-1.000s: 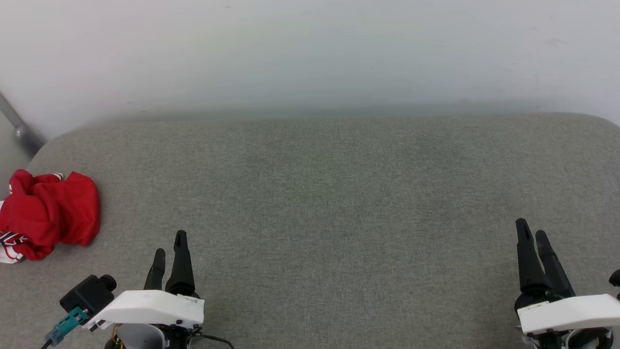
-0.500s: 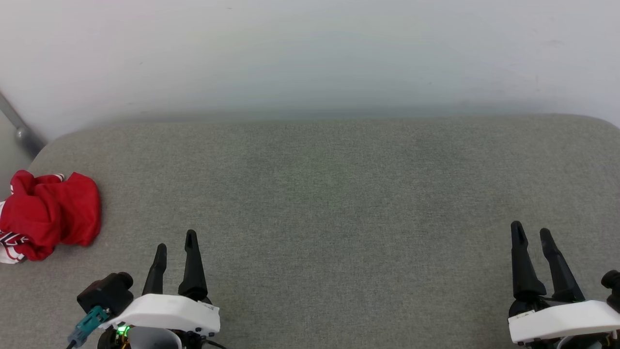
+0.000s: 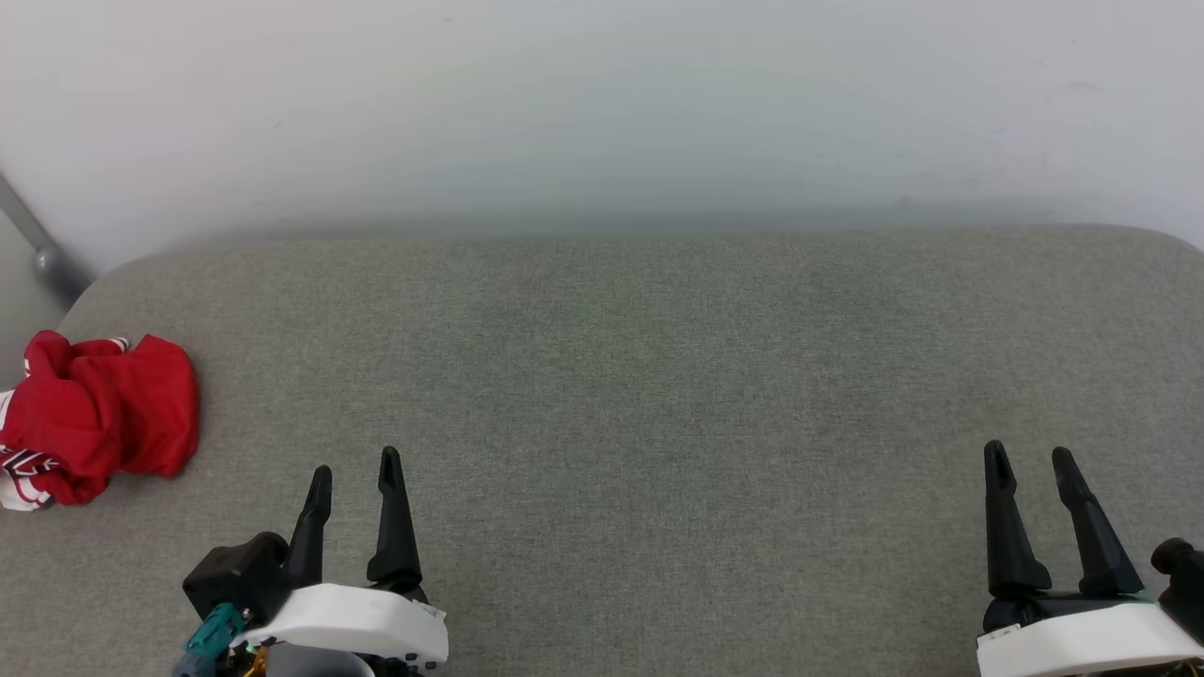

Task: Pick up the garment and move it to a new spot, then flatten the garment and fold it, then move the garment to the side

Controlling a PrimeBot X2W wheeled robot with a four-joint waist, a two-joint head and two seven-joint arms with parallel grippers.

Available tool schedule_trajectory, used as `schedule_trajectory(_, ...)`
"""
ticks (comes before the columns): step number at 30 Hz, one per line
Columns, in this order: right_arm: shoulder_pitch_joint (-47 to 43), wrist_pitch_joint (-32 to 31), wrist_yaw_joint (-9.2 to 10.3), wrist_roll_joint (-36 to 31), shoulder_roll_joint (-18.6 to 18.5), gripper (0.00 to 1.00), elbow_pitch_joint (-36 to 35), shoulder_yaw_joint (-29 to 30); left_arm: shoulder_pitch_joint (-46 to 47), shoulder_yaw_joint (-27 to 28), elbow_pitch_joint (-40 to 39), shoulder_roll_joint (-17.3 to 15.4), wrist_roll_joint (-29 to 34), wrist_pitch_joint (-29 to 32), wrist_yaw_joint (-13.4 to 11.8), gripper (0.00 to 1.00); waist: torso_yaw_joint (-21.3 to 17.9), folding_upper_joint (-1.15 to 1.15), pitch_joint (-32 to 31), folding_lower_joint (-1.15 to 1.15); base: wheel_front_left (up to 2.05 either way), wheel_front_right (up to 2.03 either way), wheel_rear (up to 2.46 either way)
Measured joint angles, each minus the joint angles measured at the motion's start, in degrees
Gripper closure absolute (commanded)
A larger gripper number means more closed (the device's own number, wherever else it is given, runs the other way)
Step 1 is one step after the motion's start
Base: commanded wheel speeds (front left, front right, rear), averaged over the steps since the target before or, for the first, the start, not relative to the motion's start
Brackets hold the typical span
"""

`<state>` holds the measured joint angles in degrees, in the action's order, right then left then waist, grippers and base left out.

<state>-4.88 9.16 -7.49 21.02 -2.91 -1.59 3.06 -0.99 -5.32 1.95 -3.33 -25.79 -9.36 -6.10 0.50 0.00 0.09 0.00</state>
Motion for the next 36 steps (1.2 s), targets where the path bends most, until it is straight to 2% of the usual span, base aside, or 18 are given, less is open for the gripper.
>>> schedule_trajectory(20,-1.36,2.7,0.0,-9.07,0.0,0.0,-1.92,-0.2,-1.51,-0.55,-0.44,0.25,10.06,-2.52,0.07,0.0,0.38,0.0,0.02,0.0,0.0,0.0,0.0)
schedule_trajectory(36,-2.55,4.47,0.0,-13.7,-0.01,0.0,-2.66,-0.38,-2.48,-1.05,0.34,0.38,15.86,-4.32,0.4,0.0,0.8,0.0,-0.01,0.0,0.0,0.0,0.0)
